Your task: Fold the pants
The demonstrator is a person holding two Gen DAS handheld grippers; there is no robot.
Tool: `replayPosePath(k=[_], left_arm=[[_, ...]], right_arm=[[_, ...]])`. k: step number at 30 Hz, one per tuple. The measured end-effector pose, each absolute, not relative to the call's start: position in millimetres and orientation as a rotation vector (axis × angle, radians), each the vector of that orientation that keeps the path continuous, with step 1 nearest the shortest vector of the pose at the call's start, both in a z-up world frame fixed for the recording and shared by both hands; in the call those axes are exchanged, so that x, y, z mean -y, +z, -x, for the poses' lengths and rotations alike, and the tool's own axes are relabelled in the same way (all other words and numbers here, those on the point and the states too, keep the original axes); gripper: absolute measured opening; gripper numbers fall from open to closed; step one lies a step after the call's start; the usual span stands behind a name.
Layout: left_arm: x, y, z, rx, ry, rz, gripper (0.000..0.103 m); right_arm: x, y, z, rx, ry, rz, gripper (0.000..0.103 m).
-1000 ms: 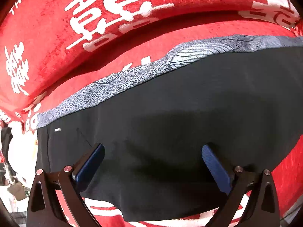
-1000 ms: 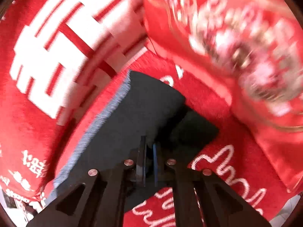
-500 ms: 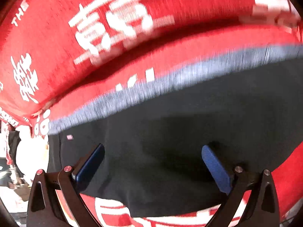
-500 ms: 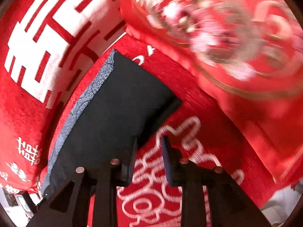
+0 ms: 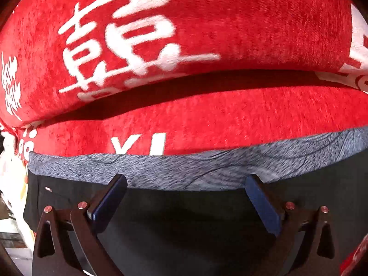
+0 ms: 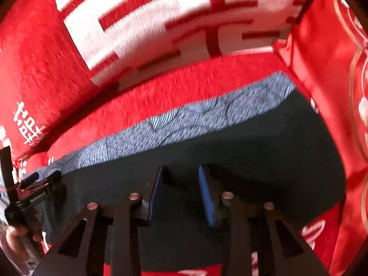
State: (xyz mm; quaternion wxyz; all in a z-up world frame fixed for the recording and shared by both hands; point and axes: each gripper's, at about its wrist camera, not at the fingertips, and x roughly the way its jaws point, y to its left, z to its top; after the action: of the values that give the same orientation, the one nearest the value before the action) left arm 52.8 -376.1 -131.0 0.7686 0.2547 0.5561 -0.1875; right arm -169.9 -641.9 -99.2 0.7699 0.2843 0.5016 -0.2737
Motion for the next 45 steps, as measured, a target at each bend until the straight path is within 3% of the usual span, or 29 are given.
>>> replayPosePath(k=[6, 9, 14, 18, 27, 33, 38, 45], left_arm=[[339.5, -99.7, -47.4, -1.198, -0.364, -0.597, 0.103], [325.1, -111.4, -23.9, -1.251, -0.348, -0.653, 0.103], [301.3, -120.7, 5.3, -1.244, -0.278, -0.595, 0.103], [298.0, -116.7, 14.1, -1.252, -0.308, -0.646, 0.103], [282.3, -101.2, 30.5, -1.287, -0.309, -0.63, 0.103], [252.0, -90.6, 48.3, -1.304, -0.328, -0.59, 0.103], [213.0, -74.4, 58.3, -1.32, -0.32, -0.541, 0.103], [154.3, -33.6, 80.4, -1.297, -0.31, -0.473, 0.103]], right_arm=[[645.3, -79.9, 206.8, -1.08, -0.64, -0.729, 0.036], [608.7, -68.2, 194.2, -1.067, -0.504, -0.708, 0.036], [532.0, -94.9, 151.0, -1.226, -0.338, -0.542, 0.04], [503.5, -93.8, 158.4, -1.213, -0.348, -0.343, 0.041], [516.8, -83.6, 174.6, -1.23, -0.397, -0.531, 0.042], [485.1, -80.1, 187.9, -1.318, -0.374, -0.56, 0.051], [462.7, -70.4, 200.7, -1.312, -0.42, -0.544, 0.053], [424.4, -34.5, 205.0, -1.255, -0.412, -0.528, 0.066]])
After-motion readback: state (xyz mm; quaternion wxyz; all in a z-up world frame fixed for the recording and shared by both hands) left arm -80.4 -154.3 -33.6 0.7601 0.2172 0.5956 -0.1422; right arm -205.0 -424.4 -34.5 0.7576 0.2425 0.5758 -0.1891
